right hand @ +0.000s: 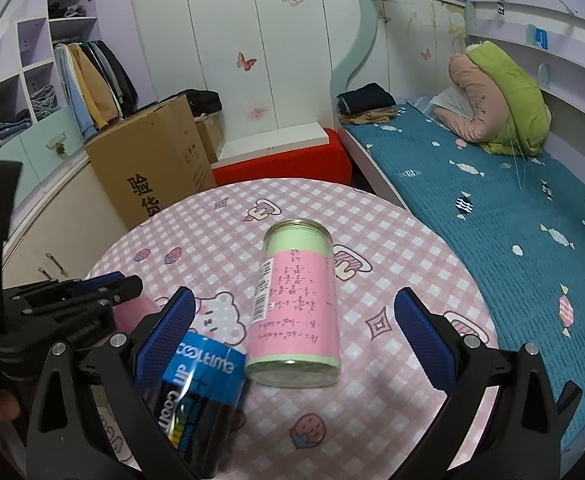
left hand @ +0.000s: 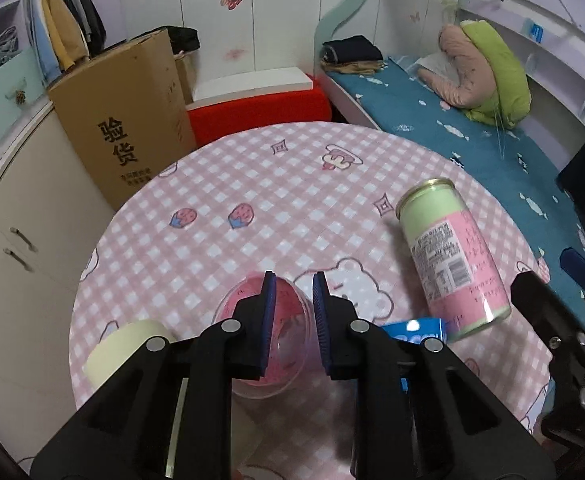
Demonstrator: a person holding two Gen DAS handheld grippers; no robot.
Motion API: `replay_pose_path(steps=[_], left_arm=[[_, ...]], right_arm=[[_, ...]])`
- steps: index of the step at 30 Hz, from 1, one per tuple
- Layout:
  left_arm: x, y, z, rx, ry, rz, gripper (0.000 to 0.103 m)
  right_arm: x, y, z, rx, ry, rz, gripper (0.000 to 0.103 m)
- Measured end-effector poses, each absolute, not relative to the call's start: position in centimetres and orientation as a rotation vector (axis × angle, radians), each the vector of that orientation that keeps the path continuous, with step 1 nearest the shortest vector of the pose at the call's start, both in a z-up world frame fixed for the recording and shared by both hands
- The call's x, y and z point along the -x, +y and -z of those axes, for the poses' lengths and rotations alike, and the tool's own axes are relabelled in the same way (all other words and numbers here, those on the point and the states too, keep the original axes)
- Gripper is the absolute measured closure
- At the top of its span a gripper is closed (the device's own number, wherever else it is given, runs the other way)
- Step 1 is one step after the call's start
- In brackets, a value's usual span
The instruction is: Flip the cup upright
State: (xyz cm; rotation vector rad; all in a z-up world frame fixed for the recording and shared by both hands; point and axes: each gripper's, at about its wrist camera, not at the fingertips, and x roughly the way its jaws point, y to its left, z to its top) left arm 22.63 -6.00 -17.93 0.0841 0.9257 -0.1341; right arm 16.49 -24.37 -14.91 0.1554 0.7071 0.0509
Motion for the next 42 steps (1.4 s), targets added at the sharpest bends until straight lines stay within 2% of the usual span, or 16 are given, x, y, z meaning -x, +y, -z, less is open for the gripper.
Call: replay_pose_path(steps=[1,2,3,6,8,42], left_arm=[[-22.4,-6.0,17.9,-0.088,0.924,0.128,0.059],[-22.3,-6.0,18.0,-0.095,0.913,0.122,0.032],[-22.2,-5.9,18.0,-0.1,0.897,0.114,0.023],[-22.0,-5.5,17.9,-0.079,0.895,0.105,0.021],[-22.2,-5.2,17.8,-0.053,0.885,0.117,0.014],[-15.1,-2.0,14.5,-0.037,0.813,0.052,0.011]], right_arm=[[-16.1,-24.4,14.7,-0.154,0.701,-0.049,0.007],[-15.8,-24.4,14.7,-0.154,0.698,-0.048,0.007],[-15.5,-24.4,14.7,-0.154,0.699,-0.048,0.007],[-14.9,-24.7,14.8,-0.157,0.703,-0.042,0.007],[-14.8,-24.8,15.0,-0.157,0.708,-0.04,0.007],[-13.8,-21.8,14.0,-0.089,0.716,-0.081,0.007]])
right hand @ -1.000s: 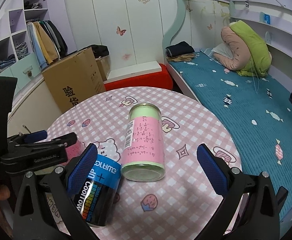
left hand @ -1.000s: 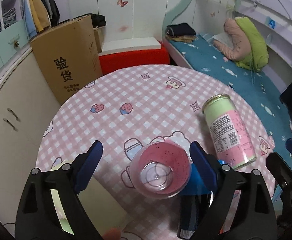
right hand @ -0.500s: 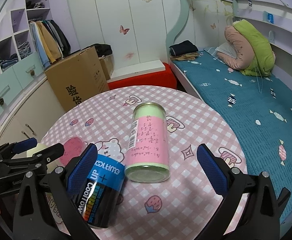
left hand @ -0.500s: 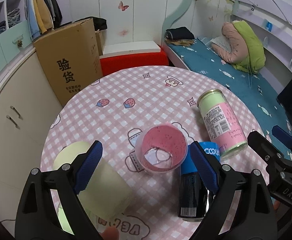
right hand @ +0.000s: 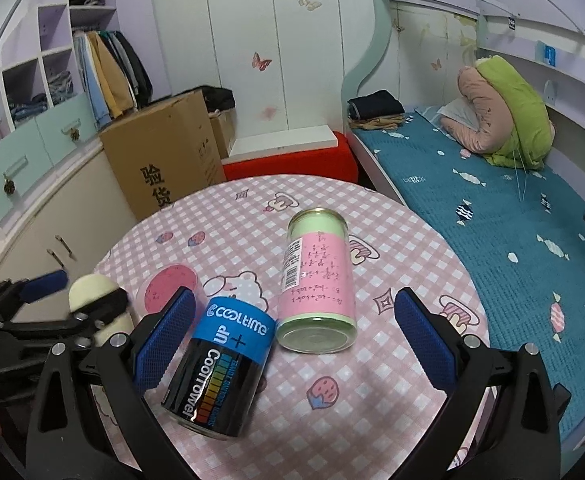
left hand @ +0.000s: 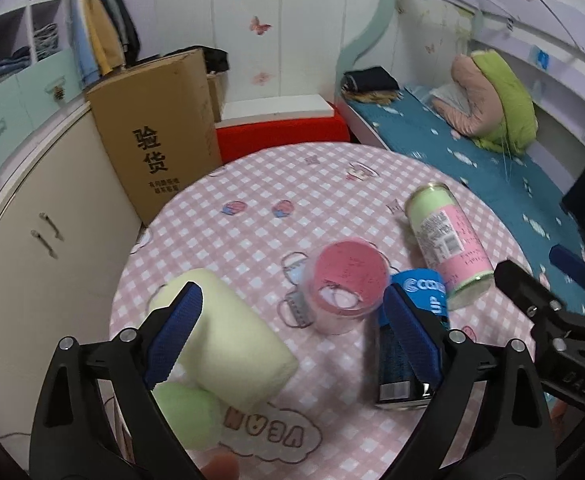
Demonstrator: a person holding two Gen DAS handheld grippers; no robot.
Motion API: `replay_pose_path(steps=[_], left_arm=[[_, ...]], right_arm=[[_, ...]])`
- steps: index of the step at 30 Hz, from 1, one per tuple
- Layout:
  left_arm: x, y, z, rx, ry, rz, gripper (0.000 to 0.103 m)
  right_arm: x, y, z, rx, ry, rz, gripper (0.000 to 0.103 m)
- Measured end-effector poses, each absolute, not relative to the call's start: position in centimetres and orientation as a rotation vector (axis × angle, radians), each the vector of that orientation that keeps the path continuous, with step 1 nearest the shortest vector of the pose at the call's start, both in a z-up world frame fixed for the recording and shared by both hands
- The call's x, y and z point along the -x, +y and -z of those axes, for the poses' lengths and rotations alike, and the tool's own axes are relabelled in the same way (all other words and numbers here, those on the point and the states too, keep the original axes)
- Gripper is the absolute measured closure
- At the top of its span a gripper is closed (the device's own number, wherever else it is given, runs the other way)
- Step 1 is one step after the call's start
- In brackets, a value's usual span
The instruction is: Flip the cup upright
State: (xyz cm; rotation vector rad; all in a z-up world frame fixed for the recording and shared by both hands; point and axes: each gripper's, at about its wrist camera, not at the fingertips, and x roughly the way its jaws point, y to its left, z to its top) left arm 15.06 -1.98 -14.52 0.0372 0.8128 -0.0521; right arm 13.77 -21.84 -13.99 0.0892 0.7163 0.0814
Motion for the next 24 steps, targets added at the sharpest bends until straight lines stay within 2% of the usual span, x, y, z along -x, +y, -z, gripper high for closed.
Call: replay_pose_path(steps=[10,18,24], left_arm=[[-14.8,2.5,14.8,-0.008,0.817,-0.007,0.01],[-14.7,2.4,15.4,-0.014,0.819,0.021,0.01],[-13.4,1.8,13.9,-0.015,0.762,0.039,0.01]], right_arm=[[-15.2,-18.3,14.7,-0.02,0.755,-0.115,0.007],[-14.8,-17.4,14.5,-0.008,0.76,-0.103,0.007],[-13.4,-17.1,13.0,0.0,0.725,-0.092,0.007]])
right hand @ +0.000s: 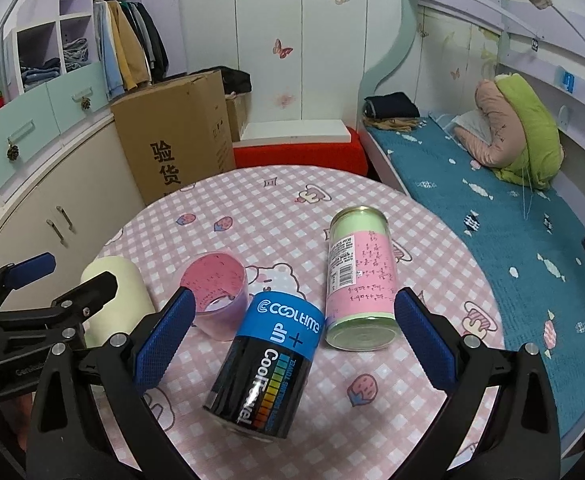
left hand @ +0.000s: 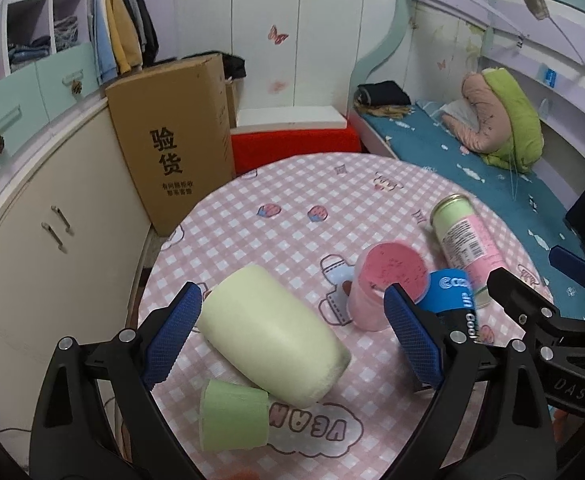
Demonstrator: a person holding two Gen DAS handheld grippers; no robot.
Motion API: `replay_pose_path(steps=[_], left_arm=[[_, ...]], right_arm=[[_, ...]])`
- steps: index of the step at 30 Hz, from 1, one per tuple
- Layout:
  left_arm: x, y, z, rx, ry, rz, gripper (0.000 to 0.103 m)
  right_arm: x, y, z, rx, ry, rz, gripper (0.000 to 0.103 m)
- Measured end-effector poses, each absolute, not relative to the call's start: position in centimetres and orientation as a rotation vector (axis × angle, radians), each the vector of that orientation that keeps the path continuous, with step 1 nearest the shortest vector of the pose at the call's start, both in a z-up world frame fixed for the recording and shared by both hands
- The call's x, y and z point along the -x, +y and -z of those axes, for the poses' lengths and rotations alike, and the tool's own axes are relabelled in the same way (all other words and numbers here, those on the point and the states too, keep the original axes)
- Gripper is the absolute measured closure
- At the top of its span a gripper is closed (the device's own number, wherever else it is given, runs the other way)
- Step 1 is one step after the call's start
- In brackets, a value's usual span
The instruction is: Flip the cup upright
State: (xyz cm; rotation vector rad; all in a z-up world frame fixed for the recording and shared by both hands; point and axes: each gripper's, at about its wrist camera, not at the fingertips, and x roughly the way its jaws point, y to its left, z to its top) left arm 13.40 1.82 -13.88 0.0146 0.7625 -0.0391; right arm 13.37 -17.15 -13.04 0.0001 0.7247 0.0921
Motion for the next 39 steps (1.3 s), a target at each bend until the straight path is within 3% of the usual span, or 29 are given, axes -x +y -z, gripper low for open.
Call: replay_pose_path(steps=[39], left_arm=[[-6.3,0.2,7.0,-0.011,0.542,0.053,0.008]], right_arm=[[-6.0,-18.4,6.9,0.002,0.549,-0.067,0.007]])
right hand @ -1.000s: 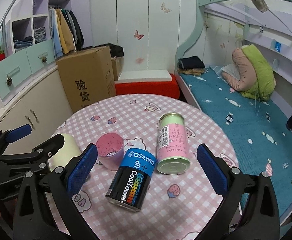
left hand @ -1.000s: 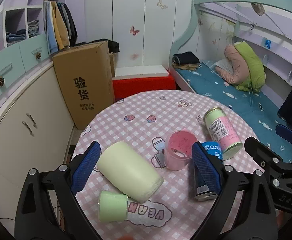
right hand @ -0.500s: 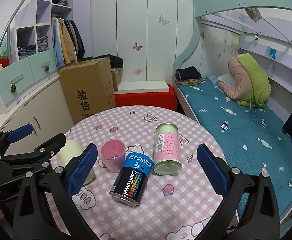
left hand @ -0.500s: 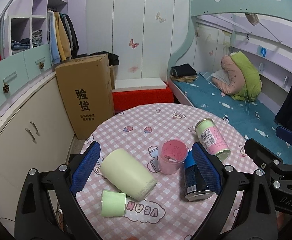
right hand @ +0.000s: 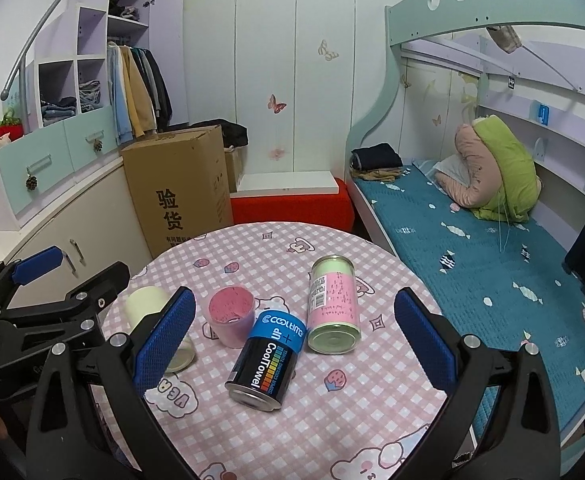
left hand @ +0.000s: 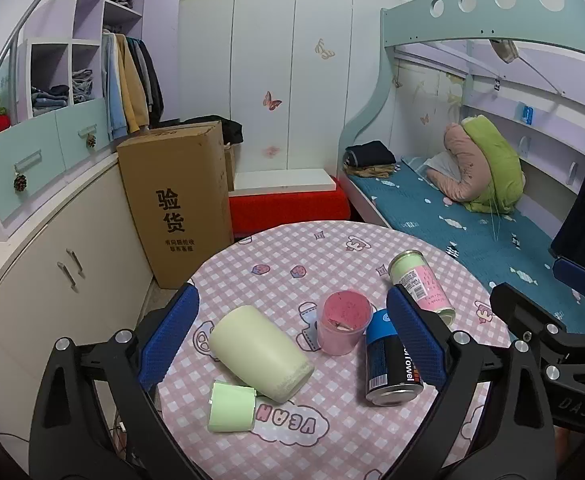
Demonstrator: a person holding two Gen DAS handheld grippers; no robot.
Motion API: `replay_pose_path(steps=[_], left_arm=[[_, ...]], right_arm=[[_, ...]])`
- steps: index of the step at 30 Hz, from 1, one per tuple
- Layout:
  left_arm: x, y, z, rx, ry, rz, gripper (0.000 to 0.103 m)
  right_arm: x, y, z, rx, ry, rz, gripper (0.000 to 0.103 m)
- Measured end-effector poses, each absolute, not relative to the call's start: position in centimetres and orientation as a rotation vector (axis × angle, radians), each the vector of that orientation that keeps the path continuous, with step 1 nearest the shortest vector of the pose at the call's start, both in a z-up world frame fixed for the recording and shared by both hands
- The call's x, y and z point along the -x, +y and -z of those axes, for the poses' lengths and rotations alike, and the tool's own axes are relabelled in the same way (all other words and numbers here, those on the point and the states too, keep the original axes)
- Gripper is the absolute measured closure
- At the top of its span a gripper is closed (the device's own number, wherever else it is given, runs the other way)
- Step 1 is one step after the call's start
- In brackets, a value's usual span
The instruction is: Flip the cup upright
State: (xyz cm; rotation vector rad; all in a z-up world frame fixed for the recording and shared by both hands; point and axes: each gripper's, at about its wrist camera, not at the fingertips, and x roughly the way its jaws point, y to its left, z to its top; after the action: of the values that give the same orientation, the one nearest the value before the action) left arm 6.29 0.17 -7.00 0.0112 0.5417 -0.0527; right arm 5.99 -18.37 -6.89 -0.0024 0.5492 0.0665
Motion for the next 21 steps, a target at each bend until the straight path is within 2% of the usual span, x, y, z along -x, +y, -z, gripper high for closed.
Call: replay_pose_path(steps=[21], left_arm=[[-5.91,-0.11,6.59,-0.033,0.503,0.028,0.008]], right_arm=[[-5.87,-18.66,6.73,-0.003,0.551,-0.064,0.007]])
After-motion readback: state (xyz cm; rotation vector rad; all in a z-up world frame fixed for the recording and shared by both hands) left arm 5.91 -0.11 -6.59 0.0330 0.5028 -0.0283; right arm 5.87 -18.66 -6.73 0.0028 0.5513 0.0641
